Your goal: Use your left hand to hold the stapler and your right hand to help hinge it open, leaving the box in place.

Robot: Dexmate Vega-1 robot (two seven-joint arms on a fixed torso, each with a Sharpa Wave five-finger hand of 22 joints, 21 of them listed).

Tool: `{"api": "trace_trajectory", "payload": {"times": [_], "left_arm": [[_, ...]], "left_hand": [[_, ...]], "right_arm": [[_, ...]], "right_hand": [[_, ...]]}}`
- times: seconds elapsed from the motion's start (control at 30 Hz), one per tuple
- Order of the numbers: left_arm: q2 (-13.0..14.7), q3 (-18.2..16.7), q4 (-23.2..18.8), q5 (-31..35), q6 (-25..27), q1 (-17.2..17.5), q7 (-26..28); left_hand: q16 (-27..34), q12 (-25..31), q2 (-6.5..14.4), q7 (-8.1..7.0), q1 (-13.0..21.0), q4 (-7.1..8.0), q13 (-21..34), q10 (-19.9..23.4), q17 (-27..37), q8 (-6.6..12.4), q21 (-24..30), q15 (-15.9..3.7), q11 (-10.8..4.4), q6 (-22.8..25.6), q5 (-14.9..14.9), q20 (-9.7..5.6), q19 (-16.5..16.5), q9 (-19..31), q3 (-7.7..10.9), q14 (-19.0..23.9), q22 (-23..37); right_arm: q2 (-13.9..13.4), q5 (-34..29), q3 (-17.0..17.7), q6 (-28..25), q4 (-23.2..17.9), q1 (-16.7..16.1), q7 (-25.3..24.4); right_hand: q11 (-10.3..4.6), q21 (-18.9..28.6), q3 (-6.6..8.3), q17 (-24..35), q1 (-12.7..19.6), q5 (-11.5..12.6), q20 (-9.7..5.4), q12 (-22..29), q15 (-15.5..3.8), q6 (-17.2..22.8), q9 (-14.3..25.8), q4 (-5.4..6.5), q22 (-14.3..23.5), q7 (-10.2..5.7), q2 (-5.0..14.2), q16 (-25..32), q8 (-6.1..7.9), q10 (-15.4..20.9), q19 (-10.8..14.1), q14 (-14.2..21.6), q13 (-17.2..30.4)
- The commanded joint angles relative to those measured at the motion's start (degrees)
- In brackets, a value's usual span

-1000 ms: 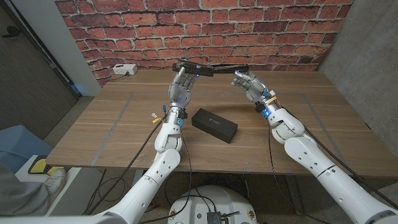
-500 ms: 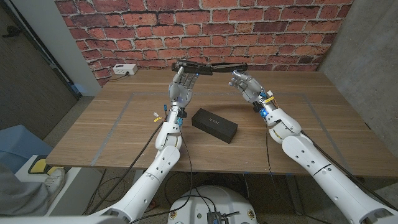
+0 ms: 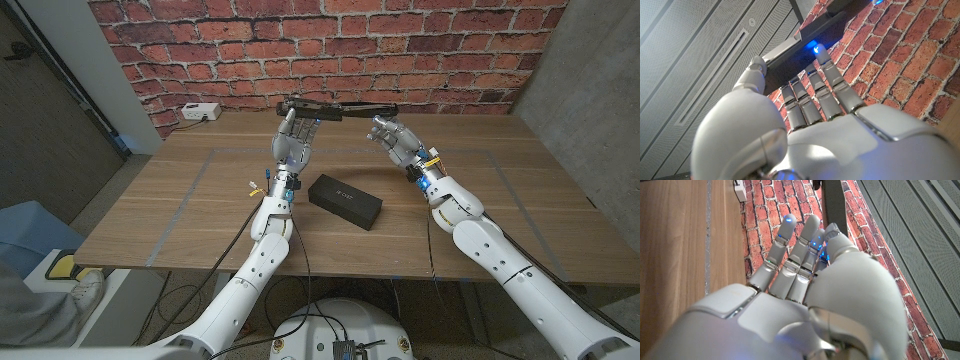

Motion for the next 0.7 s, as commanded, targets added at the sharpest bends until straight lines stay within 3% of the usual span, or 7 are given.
{"api": "trace_trajectory", "payload": {"times": [0.03, 0.7], "left_arm": [[0.03, -0.24, -1.47, 0.88, 0.19, 0.99, 1.63], [-0.10, -0.61, 0.27, 0.11, 1.16, 0.38, 0.51]], "left_hand": [[0.66, 0.40, 3.70, -2.77, 1.91, 2.50, 0.27, 0.81, 0.59, 0.60, 0.35, -7.69, -0.02, 3.76, 0.34, -5.42, -0.23, 0.17, 2.38, 0.66, 0.12], [0.71, 0.30, 3.65, -2.68, 1.86, 2.43, 0.25, 0.84, 0.61, 0.48, 0.71, -7.68, -0.02, 3.66, 0.27, -5.45, -0.46, 0.20, 2.46, 0.61, -0.12]], "right_arm": [[-0.04, -0.06, 0.06, 0.04, 0.19, 0.06, 0.13], [-0.20, -0.66, 0.00, -0.08, -0.59, -0.63, -1.27]], "right_hand": [[0.24, 0.46, 2.56, 0.18, -1.01, 0.28, -6.84, -0.24, -1.28, 0.82, 0.17, 2.12, -0.08, -0.16, 1.56, -0.13, 0.43, 0.20, -0.35, 0.37, 0.26], [0.17, 1.00, 2.63, 0.27, -1.07, 0.29, -6.82, -0.38, -1.29, 0.95, 0.16, 2.12, -0.12, -0.19, 1.52, -0.21, 0.43, 0.24, -0.59, 0.51, 0.21]]}}
